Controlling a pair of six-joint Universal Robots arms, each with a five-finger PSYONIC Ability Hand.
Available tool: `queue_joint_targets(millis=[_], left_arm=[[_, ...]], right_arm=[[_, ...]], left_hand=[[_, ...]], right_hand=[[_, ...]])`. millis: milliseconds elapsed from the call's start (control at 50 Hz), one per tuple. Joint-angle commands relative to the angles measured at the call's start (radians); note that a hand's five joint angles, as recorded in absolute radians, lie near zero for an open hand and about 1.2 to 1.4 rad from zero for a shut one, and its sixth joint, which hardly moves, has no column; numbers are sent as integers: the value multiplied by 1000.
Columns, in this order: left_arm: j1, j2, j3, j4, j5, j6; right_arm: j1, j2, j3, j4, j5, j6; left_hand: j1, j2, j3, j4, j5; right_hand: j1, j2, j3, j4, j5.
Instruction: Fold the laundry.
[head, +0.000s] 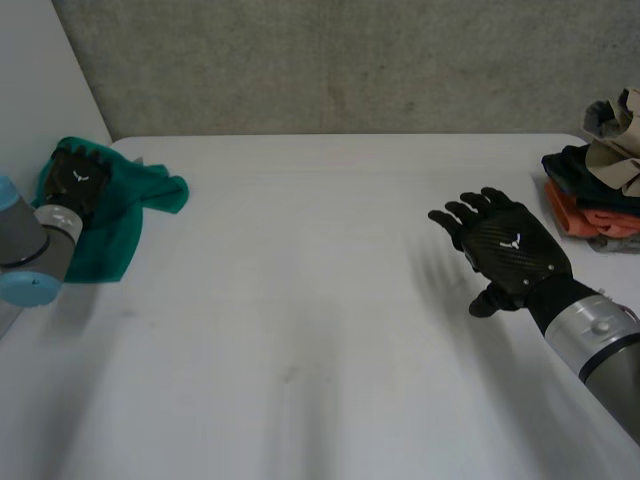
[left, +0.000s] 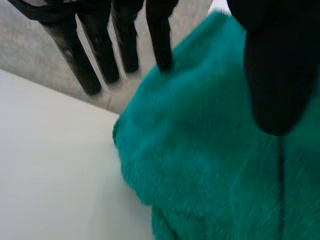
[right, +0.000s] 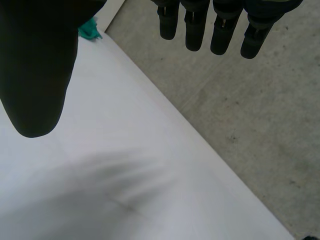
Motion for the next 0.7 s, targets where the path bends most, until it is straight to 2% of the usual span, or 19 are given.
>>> queue_joint_targets(millis=[20,40,100,140,180,200,260,280,300,360,400,420,440,460,500,580,700], left_arm=[[14,-109,171,-86,-14,-2],[7,-105,171,-100,-17,-8],[-11,-89,161,-110,-55,-26],[-39,-34,124,-115,-116,-69],[-62,36,81,-117,-143,-123],[-74,112,28,-115,-146,-196],[-88,222,-54,-115,-135,-324],[-92,284,-107,-115,-117,-411],[-94,308,-132,-110,-106,-451],[-80,372,-175,-80,-45,-558],[-77,363,-163,-75,-26,-568],[-77,349,-157,-74,-18,-565],[-75,314,-143,-87,-8,-554],[-75,297,-136,-101,-5,-547],[-69,270,-119,-142,2,-528],[4,202,-50,-265,35,-496],[27,135,21,-374,120,-494]], right_arm=[[-1,-13,25,-1,-3,3],[-1,-16,30,-1,-1,3],[-4,-16,28,-1,0,3],[-20,-18,26,-1,5,3],[-30,-21,22,-1,11,3],[-35,-21,17,-1,17,3],[-38,-28,14,-1,25,5],[-38,-35,13,-1,30,5],[-40,-39,13,-1,30,5],[-40,-51,16,0,28,12],[-40,-55,17,2,27,14],[-40,-56,19,4,26,14],[-41,-58,19,5,26,15],[-44,-58,19,7,26,15],[-56,-56,23,7,23,12],[-69,-56,23,7,17,9],[-82,-56,25,7,16,9]], left_hand=[[990,1012,1009,1010,1004],[1062,1083,1080,1082,1076],[1062,1084,1081,1083,1076],[1062,1084,1081,1083,1076],[1062,1084,1081,1083,1076],[1062,1084,1081,1083,1076],[1062,1084,1081,1083,1076],[1062,1084,1081,1083,1076],[1062,1084,1081,1083,1076],[1062,1084,1081,1083,1076],[1062,1084,1081,1083,1076],[1022,1043,1041,1042,1036],[531,552,549,551,544],[357,378,376,377,371],[279,300,298,299,293],[24,45,43,44,38],[29,51,48,49,43]], right_hand=[[-56,-48,-42,-32,-49],[-56,-48,-42,-32,-49],[-56,-48,-42,-32,-49],[-56,-48,-42,-32,-49],[-56,-48,-42,-32,-49],[-56,-48,-42,-32,-49],[-56,-48,-42,-32,-49],[-56,-48,-42,-32,-49],[-56,-48,-42,-32,-49],[-56,-48,-42,-32,-49],[-56,-48,-42,-32,-49],[-56,-48,-42,-32,-49],[-56,-48,-42,-32,-49],[-56,-48,-42,-32,-49],[-56,-48,-42,-32,-49],[-56,-48,-42,-32,-49],[-56,-48,-42,-32,-49]])
